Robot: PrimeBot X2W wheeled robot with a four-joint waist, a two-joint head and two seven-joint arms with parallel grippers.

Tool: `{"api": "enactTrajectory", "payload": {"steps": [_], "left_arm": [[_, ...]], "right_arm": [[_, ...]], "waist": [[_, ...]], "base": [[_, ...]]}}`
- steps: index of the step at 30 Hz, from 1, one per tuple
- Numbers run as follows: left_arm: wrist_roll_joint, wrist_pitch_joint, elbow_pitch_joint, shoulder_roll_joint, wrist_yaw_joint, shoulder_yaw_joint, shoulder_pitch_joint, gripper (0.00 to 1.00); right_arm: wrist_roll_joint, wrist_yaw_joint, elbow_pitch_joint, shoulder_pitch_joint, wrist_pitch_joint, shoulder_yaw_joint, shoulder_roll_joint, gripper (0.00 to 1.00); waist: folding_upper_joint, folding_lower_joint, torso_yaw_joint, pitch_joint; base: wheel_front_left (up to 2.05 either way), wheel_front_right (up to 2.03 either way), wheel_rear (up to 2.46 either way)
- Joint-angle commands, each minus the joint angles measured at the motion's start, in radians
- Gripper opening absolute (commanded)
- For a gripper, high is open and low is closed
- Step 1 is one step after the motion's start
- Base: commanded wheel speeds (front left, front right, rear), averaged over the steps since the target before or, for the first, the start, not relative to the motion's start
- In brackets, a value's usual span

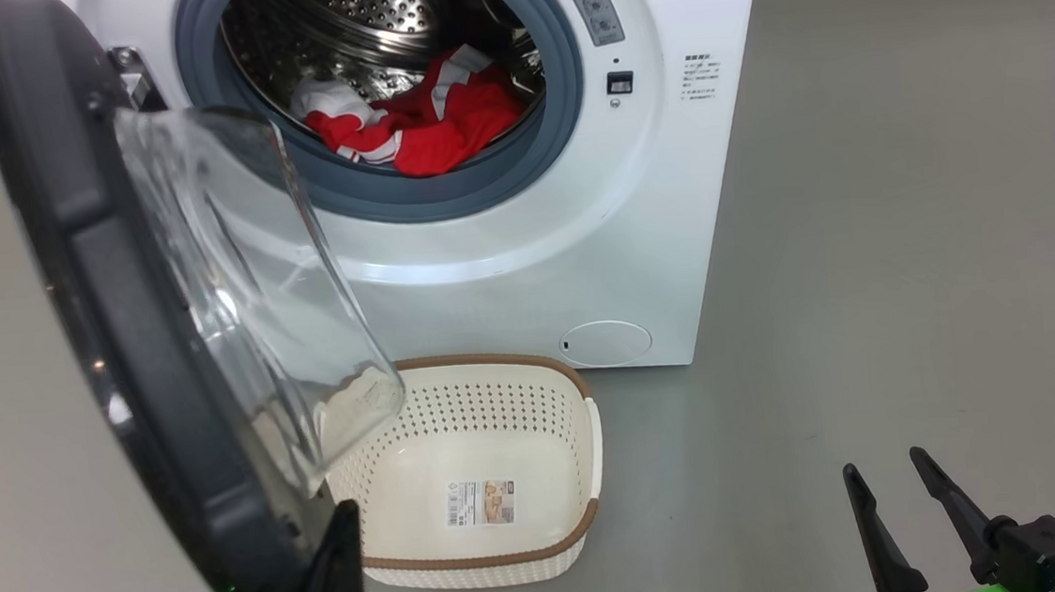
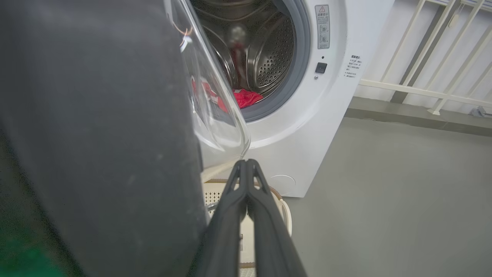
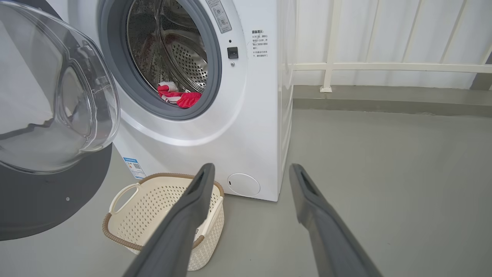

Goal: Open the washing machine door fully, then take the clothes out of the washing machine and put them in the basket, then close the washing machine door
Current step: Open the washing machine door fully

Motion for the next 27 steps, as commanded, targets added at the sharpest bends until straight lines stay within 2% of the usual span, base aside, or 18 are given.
{"api": "enactTrajectory", "payload": {"steps": [1,15,27], "left_arm": [[-0.013,-0.008,-0.019,0.034,0.022,0.064,-0.018,0.0],[-0.073,-0.041,-0.029,0.083,0.059,0.2,0.031,0.0],[-0.13,-0.069,0.005,0.111,0.056,0.369,0.061,0.0]], "right_arm": [[0.0,0.003,-0.023,-0.023,-0.006,0.024,-0.013,1.0],[0.004,0.003,-0.025,-0.032,-0.006,0.023,-0.013,1.0],[-0.002,0.003,-0.027,-0.042,-0.006,0.015,-0.013,1.0]], "waist": [[0.0,0.0,0.003,0.002],[0.0,0.0,0.021,0.018],[0.0,0.0,0.039,0.036]], "base": [[0.0,0.0,0.0],[0.0,0.0,0.0],[0.0,0.0,0.0]]}}
